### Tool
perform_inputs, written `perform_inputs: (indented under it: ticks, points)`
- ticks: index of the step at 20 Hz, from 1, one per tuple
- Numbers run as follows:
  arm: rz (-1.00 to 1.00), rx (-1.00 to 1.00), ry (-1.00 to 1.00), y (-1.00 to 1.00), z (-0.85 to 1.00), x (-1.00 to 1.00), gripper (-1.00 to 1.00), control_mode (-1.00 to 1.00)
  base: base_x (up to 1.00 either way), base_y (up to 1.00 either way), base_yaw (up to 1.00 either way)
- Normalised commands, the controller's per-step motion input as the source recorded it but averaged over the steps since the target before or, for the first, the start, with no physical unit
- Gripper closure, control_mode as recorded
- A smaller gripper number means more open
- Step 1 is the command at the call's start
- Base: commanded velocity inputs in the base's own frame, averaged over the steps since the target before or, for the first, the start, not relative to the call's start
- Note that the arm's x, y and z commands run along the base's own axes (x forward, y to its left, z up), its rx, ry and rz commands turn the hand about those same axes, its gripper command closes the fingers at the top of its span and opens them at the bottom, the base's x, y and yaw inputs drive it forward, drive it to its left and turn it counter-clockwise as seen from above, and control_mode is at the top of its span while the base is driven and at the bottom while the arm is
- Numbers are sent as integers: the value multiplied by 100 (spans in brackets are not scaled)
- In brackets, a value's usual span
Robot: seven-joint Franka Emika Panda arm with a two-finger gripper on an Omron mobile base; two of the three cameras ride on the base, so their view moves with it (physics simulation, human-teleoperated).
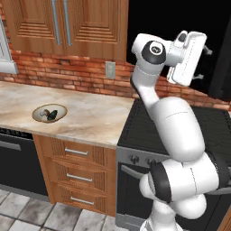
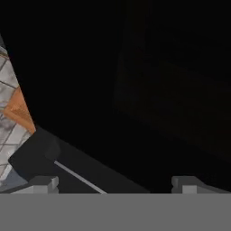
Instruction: Place the bowl containing the steak and bell pepper in the microwave. Close the microwave door and press the start button to microwave the meal.
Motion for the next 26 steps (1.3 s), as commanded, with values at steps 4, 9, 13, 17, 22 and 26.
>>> perform_inputs:
  ticks: [4, 9, 13, 17, 22, 26]
  points:
    - [20, 27, -18, -95, 0, 39, -100, -100, 0, 0, 0]
    - [29, 24, -23, -71, 0, 50, -100, -100, 0, 0, 0]
    - [34, 17, -32, -49, -13, 67, -100, -100, 0, 0, 0]
    - [33, 12, -40, -32, -25, 72, -100, -100, 0, 0, 0]
    - [29, 4, -46, -22, -46, 73, -100, -100, 0, 0, 0]
    - [23, 1, -41, -23, -38, 80, -100, -100, 0, 0, 0]
